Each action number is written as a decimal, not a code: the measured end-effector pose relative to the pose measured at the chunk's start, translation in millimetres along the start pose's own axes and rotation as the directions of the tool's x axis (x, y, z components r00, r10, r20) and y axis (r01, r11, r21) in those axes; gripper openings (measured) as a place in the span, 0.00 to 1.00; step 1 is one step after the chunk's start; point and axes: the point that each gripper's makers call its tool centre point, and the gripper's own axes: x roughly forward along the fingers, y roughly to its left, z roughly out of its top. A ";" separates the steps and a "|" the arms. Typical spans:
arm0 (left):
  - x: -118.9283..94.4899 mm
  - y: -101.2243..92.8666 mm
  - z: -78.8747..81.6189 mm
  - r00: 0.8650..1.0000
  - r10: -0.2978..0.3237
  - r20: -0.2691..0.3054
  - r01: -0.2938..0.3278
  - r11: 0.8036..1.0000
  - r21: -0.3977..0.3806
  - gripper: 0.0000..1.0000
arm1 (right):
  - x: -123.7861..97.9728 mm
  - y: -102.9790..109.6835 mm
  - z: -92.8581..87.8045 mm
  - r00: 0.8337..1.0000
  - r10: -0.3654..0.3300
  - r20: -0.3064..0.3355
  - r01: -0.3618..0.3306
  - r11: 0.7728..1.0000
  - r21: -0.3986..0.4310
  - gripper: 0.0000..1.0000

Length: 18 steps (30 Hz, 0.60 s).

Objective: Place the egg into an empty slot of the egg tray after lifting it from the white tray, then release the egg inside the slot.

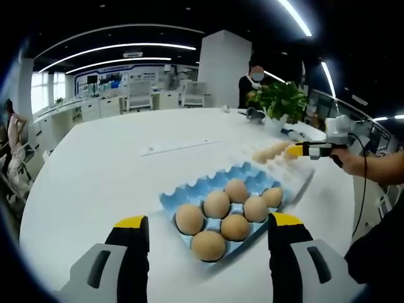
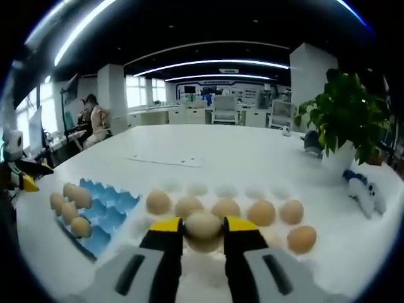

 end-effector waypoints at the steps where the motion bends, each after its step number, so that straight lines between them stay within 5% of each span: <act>1: 0.1 -0.9 -0.2 1.000 -0.004 -0.002 0.004 1.000 0.000 0.76 | 1.1 4.2 1.5 1.000 0.013 0.000 -0.013 1.000 -0.003 0.24; 8: 1.4 -3.7 -0.4 1.000 -0.010 -0.005 0.010 1.000 0.001 0.75 | 5.8 29.3 9.3 0.996 0.086 0.014 -0.086 0.996 -0.012 0.24; 18: 1.8 -5.2 -1.2 1.000 -0.017 -0.009 0.017 1.000 0.002 0.73 | 19.7 91.7 19.1 0.971 0.237 0.013 -0.237 0.971 -0.042 0.24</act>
